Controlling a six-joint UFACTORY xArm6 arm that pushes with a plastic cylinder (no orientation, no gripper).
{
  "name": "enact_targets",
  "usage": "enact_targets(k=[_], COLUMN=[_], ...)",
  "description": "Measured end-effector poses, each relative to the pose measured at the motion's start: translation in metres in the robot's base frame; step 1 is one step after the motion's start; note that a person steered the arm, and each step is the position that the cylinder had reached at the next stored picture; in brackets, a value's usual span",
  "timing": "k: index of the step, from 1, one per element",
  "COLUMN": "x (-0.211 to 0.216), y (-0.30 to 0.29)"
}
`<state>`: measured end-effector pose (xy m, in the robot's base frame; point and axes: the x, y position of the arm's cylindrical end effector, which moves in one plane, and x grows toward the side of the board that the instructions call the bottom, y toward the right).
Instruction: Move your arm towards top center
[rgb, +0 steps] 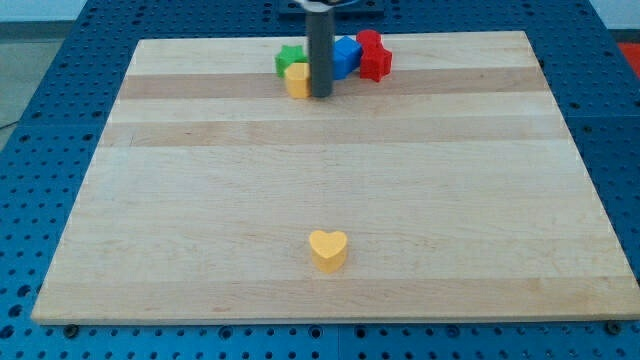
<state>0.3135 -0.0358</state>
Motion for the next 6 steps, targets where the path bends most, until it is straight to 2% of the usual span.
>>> enact_targets(k=[1, 2, 3, 4, 5, 6], x=[0.023, 0.03, 0.011, -0.061, -0.122, -0.122], y=[-0.011, -0.069, -0.15, -0.16, -0.106, -0.101])
